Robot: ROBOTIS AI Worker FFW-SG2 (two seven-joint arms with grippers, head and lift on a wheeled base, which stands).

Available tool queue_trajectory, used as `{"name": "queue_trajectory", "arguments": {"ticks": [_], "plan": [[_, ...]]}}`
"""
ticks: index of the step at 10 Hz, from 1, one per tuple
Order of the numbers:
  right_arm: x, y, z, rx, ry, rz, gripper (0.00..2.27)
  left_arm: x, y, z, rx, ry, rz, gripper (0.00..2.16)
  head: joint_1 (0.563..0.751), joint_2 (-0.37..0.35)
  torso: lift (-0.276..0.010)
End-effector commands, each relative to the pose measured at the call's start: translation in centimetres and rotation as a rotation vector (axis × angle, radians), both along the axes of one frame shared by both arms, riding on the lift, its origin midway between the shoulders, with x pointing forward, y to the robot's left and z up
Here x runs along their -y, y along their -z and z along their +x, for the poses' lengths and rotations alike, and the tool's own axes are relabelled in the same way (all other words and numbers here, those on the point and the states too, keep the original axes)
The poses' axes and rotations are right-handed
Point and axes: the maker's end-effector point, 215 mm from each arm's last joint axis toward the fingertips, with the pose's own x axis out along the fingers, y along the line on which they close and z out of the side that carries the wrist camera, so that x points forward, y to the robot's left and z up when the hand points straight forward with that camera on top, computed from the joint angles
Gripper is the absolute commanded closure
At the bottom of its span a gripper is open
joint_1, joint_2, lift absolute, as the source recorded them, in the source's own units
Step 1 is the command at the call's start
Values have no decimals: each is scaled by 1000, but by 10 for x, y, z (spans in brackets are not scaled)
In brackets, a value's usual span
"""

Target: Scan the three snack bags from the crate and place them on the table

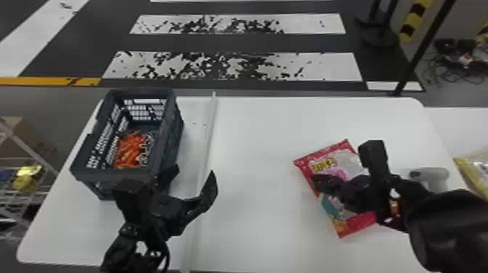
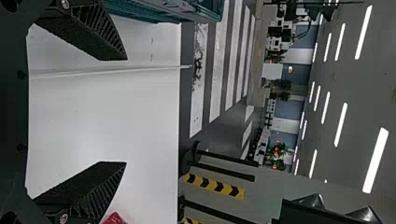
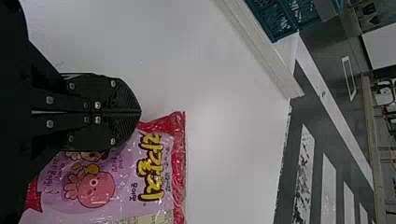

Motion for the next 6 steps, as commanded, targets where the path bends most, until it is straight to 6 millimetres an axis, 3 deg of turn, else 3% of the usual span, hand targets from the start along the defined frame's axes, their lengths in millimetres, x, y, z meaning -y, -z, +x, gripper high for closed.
{"name": "queue_trajectory", "arguments": {"ticks": [1, 4, 6], "plan": [[3, 9, 4, 3, 6, 3, 2253, 0, 0, 0, 0, 0, 0, 73, 695, 41, -62], [2, 8, 5, 21, 17, 38, 2253, 0, 0, 0, 1, 0, 0, 73, 695, 36, -62], [-2, -37, 11, 87, 41, 121, 2253, 0, -1, 0, 3, 0, 0, 73, 695, 40, -62]]}}
